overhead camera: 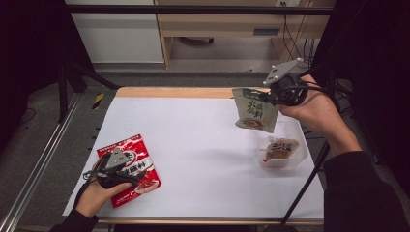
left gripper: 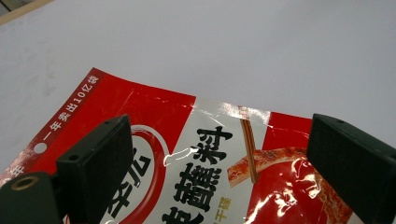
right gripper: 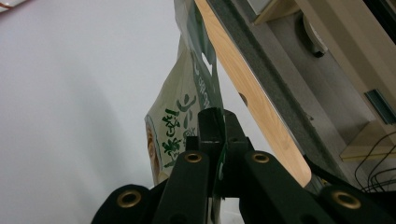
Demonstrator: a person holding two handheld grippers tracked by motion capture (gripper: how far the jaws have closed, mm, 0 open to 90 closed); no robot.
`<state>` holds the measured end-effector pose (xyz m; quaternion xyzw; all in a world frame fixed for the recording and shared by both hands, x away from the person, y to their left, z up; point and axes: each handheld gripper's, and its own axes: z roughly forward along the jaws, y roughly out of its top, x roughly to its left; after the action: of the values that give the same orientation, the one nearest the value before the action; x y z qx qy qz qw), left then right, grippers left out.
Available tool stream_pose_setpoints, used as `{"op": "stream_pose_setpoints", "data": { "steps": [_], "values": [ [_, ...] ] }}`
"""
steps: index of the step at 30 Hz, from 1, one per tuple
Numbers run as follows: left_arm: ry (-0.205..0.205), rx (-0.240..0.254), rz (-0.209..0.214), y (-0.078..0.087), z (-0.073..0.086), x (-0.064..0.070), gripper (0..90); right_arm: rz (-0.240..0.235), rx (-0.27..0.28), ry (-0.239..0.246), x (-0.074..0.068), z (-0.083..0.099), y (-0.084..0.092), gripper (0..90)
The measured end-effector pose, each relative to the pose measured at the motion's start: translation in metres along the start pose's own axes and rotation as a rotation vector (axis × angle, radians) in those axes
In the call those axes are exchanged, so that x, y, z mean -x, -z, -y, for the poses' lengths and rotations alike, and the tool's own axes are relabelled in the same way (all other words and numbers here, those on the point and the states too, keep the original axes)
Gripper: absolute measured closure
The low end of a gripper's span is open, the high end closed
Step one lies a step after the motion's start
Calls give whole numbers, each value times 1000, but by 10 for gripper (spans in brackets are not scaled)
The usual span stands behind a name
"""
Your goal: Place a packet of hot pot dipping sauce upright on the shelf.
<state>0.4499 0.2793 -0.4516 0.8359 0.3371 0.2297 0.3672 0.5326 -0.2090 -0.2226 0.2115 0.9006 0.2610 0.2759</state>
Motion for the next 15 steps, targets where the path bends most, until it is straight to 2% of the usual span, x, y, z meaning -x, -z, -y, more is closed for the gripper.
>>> {"op": "stream_pose_setpoints", "data": {
  "steps": [10,15],
  "values": [
    [-5,-5,-2,-1,1,0,73,39,-4,-59,13,23,1,900],
    [-8,-7,-2,-1,1,1,73,43,-7,-79,17,33,3,900]
  ]
}}
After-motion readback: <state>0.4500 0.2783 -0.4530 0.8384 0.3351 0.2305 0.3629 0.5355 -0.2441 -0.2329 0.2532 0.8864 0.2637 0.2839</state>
